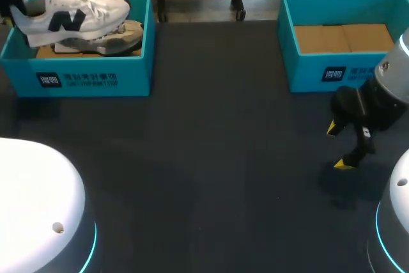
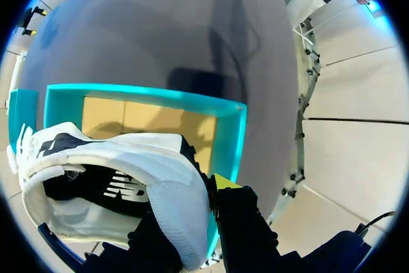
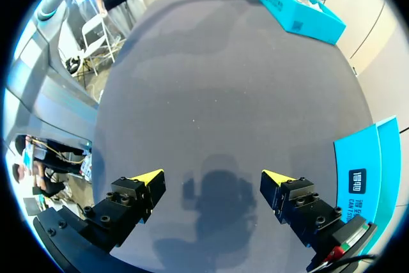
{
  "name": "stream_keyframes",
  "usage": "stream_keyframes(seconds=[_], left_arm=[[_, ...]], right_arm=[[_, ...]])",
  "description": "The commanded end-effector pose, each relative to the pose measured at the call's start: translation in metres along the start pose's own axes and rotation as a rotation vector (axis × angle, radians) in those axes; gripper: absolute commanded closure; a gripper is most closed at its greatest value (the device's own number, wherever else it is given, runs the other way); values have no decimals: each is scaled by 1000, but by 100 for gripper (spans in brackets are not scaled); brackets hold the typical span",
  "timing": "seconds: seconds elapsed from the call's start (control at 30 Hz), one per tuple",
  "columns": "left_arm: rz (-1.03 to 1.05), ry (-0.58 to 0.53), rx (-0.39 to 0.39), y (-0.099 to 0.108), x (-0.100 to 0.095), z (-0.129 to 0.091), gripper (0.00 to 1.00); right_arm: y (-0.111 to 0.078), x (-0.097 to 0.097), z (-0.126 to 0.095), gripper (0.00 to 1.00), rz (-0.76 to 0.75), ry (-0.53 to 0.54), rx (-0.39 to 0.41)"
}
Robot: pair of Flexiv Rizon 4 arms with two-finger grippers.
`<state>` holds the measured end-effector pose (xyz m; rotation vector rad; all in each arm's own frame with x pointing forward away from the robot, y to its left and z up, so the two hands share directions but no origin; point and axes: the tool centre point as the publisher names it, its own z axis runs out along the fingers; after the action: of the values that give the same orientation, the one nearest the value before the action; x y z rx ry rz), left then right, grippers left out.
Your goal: Take the shoe out of the shoebox, open the shoe tongue, remove and reinsert the insole, then place the shoe into the shoebox
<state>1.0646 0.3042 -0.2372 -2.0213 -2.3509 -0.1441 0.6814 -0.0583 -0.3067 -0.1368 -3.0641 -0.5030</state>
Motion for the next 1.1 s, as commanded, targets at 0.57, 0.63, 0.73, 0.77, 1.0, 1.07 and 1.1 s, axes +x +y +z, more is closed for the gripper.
stream_keyframes(seconds=[0.57, 0.63, 0.73, 0.77, 1.0, 1.07, 1.1], left_arm=[[61, 58, -140, -176, -18, -91, 100], [69, 56, -158, -195, -23, -93, 100], [84, 57, -157, -217, -33, -92, 100], [101, 58, -141, -227, -38, -91, 100], [127, 63, -131, -273, -60, -91, 100], [127, 63, -131, -273, -60, -91, 100], [127, 63, -131, -273, -60, -91, 100]], right_arm=[[0, 1, 1, 0, 1, -2, 2], [0, 1, 1, 0, 1, -2, 2], [0, 1, 1, 0, 1, -2, 2], [0, 1, 1, 0, 1, -2, 2], [0, 1, 1, 0, 1, -2, 2], [0, 1, 1, 0, 1, -2, 2], [0, 1, 1, 0, 1, -2, 2]])
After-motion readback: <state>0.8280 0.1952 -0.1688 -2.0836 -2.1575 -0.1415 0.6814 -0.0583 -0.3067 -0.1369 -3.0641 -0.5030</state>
